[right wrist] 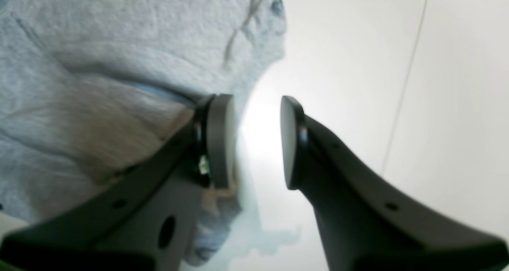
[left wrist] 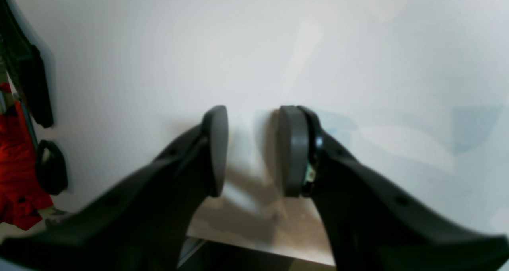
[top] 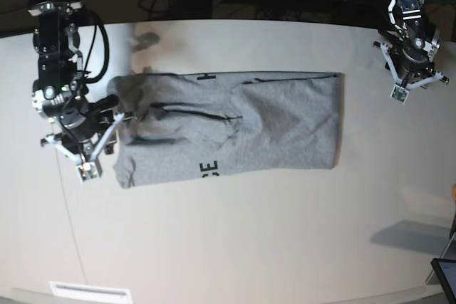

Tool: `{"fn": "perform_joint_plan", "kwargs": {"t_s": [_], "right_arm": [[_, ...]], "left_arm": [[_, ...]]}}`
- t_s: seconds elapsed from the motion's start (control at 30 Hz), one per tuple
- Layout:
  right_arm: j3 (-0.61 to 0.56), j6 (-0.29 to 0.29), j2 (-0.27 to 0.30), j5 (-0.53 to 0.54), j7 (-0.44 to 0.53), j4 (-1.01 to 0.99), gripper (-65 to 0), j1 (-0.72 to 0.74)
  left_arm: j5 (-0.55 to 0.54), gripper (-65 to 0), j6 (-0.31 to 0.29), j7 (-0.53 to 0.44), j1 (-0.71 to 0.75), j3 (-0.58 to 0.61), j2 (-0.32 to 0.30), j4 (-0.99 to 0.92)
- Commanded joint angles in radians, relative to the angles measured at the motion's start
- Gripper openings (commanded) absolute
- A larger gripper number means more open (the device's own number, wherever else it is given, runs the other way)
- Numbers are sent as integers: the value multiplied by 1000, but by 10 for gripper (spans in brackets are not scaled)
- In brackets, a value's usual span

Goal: Fold the T-shirt properly
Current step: 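Tug the pinched end outward with the right gripper to square it, then grasp the bundle's two ends, right gripper then left gripper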

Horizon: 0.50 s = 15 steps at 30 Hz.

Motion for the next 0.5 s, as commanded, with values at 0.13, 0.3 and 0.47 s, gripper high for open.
{"fn": "perform_joint_plan", "kwargs": {"t_s": [0.13,0.3,0.47], "right_arm": [[131,4,6,5,22,82,-458,-75],[168,7,-3,146,24,104,-456,-158],[358,314,-5,514,12,18,-454,-164]], "left_arm": [[2,-432,-17,28,6,-2,-9,2],[-1,-432,-17,28,1,-1,-8,0],[-1,-432,-17,28,0,5,-4,3]]}}
